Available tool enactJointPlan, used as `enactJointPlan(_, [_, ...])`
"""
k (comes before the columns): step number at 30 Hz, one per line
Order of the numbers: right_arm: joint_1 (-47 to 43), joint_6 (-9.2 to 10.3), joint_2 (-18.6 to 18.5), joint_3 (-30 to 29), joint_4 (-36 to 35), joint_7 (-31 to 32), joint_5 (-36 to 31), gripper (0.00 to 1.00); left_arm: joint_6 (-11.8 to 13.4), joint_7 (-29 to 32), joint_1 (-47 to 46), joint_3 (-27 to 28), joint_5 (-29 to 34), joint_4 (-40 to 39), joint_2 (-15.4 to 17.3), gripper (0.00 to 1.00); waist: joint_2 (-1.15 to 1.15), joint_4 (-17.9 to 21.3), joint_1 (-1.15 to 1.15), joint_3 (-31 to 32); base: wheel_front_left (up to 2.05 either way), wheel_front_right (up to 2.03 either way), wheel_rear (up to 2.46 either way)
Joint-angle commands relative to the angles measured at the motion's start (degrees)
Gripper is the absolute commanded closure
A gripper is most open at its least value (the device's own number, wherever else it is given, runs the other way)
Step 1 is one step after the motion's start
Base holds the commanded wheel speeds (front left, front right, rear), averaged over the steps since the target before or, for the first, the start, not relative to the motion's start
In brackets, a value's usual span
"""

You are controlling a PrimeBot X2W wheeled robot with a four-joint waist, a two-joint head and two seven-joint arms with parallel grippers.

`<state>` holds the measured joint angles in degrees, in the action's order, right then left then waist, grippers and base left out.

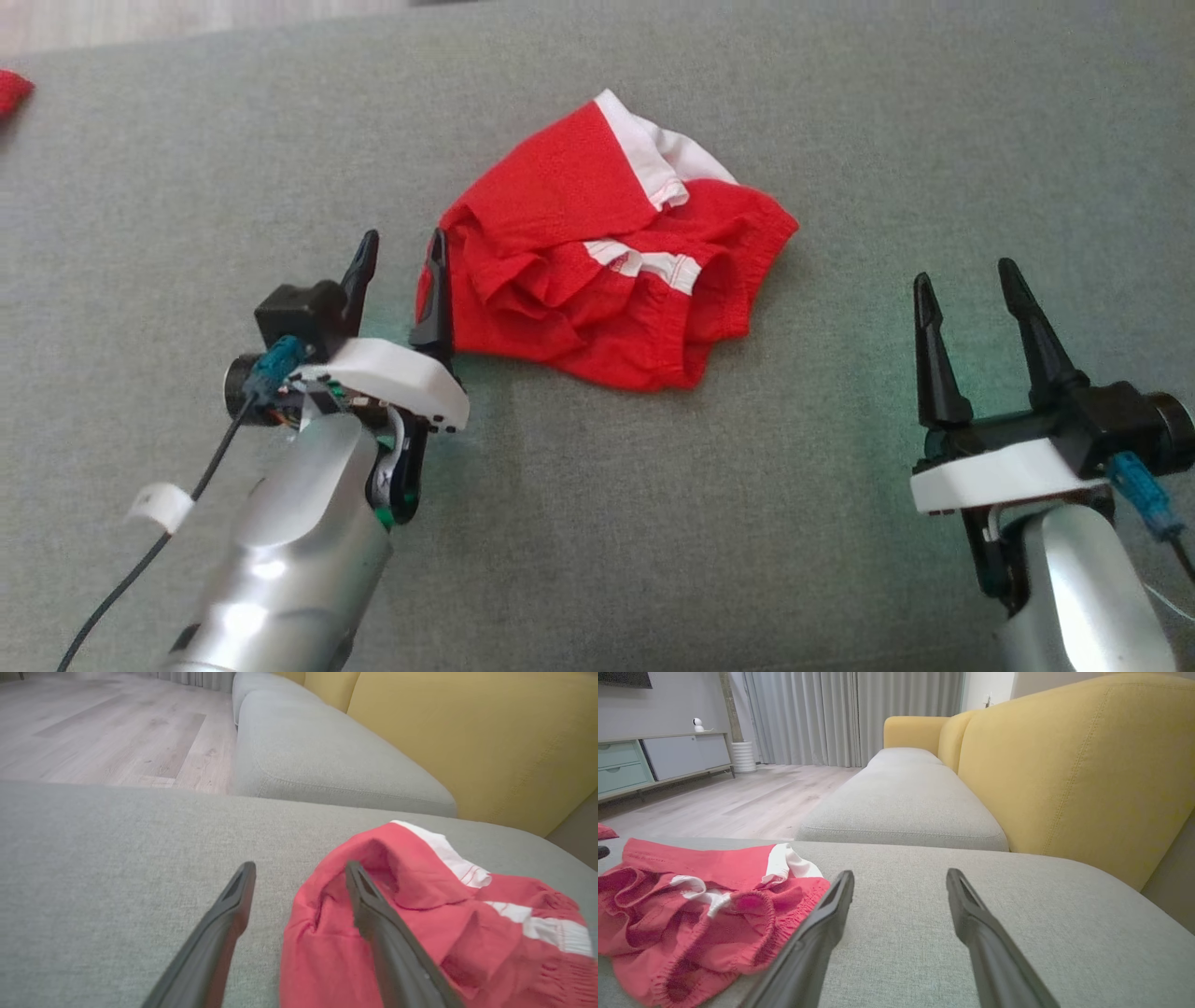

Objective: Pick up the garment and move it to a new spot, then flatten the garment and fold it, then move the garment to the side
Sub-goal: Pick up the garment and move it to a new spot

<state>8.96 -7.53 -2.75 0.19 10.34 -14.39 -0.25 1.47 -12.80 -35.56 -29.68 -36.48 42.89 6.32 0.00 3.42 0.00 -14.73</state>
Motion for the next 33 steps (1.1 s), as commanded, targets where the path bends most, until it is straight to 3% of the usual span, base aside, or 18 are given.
enactJointPlan(1, [0.9,0.04,-0.1,1.3,-1.4,-0.6,-0.6,0.0,-0.4,-1.1,-2.2,1.3,1.0,-1.3,1.5,0.0,0.0,-0.6,0.0,1.5,0.0,0.0,0.0])
enactJointPlan(9, [-1.2,0.04,-0.1,1.3,-0.3,-0.6,-1.5,0.0,-0.5,-2.1,4.1,2.2,2.9,-6.2,3.4,0.0,0.0,-2.0,0.0,8.2,0.0,0.0,0.0])
enactJointPlan(17, [-7.3,0.04,-0.1,0.0,-0.1,-0.6,-0.6,0.0,3.6,-2.2,19.8,5.7,5.7,-19.6,5.7,0.0,0.0,-4.1,0.0,14.2,0.0,0.0,0.0])
enactJointPlan(23, [-10.3,0.04,-0.1,0.1,-0.3,-0.6,1.2,0.0,6.2,-2.2,29.5,8.7,6.6,-27.8,5.7,0.0,0.0,-5.4,0.0,15.5,0.0,0.0,0.0])
enactJointPlan(33, [-12.2,0.04,-0.1,1.4,0.5,-0.6,3.1,0.0,7.0,-2.2,35.4,8.9,8.5,-31.7,5.1,0.0,0.0,-6.3,0.0,16.1,0.0,0.0,0.0])
